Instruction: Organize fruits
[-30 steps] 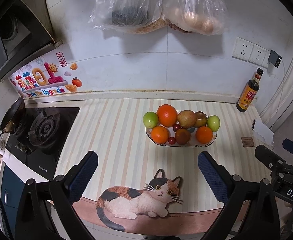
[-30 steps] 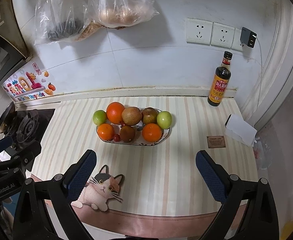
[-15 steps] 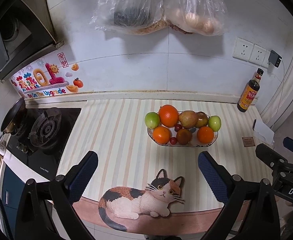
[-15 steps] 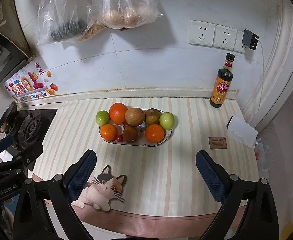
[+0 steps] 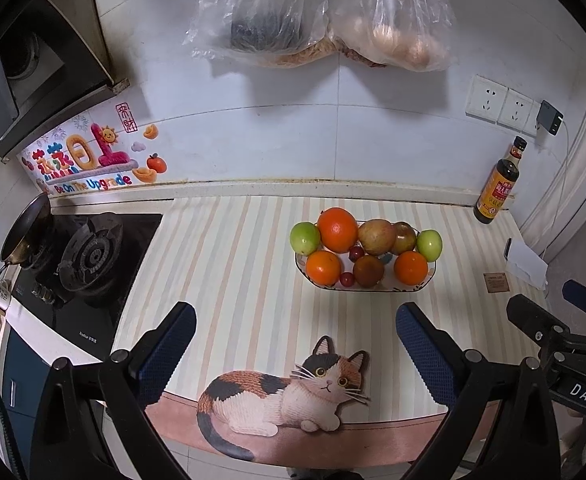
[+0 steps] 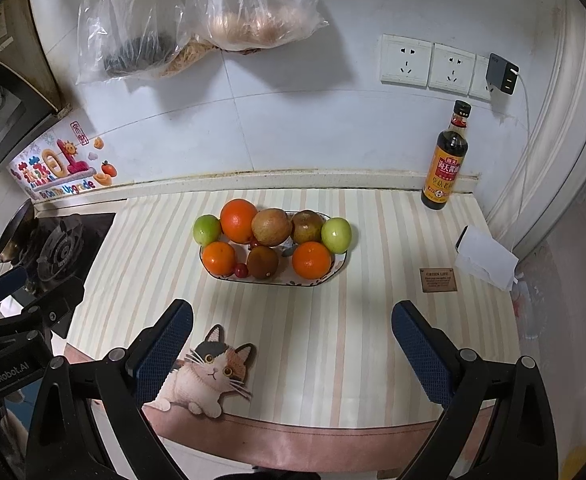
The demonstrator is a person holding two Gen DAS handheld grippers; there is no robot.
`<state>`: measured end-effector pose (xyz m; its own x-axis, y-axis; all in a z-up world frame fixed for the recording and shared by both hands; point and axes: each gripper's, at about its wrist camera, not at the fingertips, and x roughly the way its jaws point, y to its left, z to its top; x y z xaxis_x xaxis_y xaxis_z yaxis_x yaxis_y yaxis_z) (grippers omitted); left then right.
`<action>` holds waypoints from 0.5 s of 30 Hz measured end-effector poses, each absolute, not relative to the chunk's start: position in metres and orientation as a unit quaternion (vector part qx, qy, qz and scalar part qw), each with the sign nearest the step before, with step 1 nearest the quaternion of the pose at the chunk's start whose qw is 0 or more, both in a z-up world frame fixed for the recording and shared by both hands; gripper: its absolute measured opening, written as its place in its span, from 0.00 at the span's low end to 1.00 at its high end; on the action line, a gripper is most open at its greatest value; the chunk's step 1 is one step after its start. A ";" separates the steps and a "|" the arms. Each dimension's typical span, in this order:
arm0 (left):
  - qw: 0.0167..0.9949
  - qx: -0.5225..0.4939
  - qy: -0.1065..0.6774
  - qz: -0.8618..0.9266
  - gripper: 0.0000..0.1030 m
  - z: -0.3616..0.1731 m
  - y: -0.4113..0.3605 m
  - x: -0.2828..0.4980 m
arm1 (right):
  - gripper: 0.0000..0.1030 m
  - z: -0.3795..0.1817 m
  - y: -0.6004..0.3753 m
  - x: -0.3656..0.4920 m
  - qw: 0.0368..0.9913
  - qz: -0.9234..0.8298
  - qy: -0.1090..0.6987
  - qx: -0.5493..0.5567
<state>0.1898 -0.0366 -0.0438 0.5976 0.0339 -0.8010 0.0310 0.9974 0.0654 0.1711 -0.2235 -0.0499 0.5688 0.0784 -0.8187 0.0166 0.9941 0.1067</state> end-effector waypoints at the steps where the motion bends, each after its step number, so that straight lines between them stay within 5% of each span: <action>1: 0.893 0.036 0.448 0.001 0.99 -0.044 -0.037 0.190 | 0.99 -0.050 -0.223 0.171 0.884 0.017 0.464 0.051; 15: 0.895 0.038 0.444 0.011 0.99 -0.041 -0.033 0.187 | 0.99 -0.048 -0.225 0.173 0.886 0.016 0.461 0.051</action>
